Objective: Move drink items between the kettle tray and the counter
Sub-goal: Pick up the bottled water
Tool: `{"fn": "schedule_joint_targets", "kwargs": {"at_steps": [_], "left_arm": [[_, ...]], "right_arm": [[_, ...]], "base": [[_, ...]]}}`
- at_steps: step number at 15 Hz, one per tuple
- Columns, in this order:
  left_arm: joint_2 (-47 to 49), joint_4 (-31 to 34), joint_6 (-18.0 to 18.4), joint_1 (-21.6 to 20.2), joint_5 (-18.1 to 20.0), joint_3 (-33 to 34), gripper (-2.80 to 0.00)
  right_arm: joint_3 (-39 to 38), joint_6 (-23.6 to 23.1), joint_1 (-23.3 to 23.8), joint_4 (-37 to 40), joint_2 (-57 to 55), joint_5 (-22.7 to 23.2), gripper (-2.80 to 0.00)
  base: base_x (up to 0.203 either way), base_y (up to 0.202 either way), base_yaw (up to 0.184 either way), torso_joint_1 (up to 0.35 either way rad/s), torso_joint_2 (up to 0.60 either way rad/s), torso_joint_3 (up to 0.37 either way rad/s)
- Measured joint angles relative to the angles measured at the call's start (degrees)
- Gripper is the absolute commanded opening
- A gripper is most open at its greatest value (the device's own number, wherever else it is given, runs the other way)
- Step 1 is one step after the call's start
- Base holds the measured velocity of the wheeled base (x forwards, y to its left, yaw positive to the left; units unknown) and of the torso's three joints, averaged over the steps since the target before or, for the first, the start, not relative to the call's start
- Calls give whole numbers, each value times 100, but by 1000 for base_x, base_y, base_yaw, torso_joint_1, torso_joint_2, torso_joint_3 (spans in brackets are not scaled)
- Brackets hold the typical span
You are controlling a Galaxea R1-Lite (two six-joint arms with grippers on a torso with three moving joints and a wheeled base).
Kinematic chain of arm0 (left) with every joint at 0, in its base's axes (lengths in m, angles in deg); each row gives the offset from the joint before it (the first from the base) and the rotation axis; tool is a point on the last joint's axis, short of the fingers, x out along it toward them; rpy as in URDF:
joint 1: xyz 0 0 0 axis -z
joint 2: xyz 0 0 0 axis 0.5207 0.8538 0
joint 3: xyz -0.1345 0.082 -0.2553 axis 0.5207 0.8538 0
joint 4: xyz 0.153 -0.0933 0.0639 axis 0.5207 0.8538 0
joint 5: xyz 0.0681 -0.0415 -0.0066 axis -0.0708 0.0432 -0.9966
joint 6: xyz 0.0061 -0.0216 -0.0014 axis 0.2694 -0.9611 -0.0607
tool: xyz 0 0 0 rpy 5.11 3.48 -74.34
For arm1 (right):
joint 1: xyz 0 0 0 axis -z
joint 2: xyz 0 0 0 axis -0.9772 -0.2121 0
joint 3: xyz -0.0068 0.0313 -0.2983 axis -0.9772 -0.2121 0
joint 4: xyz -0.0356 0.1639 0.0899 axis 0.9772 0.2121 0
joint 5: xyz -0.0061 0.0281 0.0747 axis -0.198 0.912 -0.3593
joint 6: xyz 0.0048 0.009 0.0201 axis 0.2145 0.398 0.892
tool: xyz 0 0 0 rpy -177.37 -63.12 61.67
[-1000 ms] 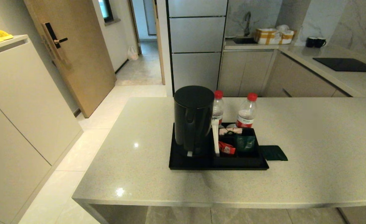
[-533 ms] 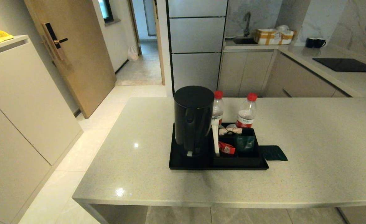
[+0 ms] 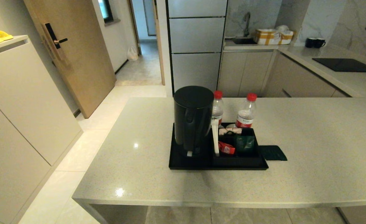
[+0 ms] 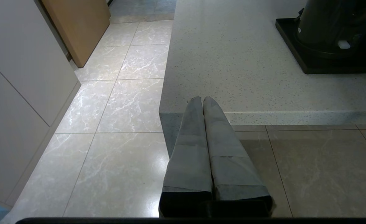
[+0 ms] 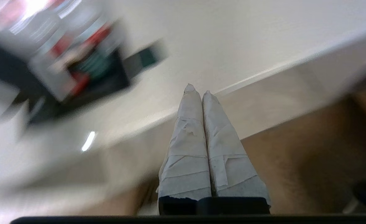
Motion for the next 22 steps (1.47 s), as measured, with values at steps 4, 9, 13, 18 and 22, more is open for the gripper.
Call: {"fn": "schedule_joint_targets", "kwargs": {"at_steps": [4,9,13,18,22], "left_arm": [[0,0,-2,0,0,0,-280],[0,0,0,0,2,0,-280],[0,-2,0,0,0,0,-280],[0,-2,-2,0,0,0,-280],[0,-2,-2,1,-1,0,-280]], "right_arm": [[351,-987,12,603,-841,1697,-280],[548,-2020,-385,371,-2673,2162,0],[1357,-1855,-772,-63,-4353,2180,0],[2172,-1065,-1362,-1808,-6036,1459,0],[2666,-559,-1457,-2566,-6969,508,0]], "base": [[0,0,0,0,0,0],[0,0,0,0,0,0],[0,0,0,0,0,0],[0,0,0,0,0,0],[0,0,0,0,0,0]]}}
